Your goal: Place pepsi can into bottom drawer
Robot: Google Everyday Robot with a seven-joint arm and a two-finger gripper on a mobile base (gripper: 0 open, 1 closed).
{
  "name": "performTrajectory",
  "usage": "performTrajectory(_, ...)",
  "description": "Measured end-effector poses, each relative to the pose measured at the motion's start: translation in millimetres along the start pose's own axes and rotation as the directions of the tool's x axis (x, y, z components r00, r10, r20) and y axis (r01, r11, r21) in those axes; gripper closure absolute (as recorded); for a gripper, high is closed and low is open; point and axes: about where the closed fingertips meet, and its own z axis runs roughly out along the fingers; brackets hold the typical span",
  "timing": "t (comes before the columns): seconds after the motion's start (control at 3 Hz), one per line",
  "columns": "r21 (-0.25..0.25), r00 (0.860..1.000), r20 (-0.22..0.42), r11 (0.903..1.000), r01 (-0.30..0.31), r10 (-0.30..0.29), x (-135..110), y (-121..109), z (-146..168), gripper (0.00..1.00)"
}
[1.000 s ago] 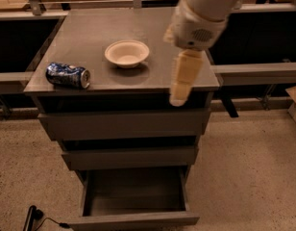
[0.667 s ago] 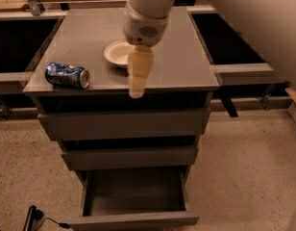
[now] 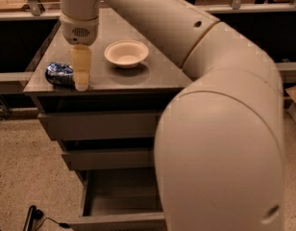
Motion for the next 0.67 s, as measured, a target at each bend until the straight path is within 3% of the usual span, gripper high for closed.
performTrajectory(0.67, -0.037, 0.998, -0.039, 0.9982, -0.047, 0.045, -52.5, -25.1, 53.1, 0.02)
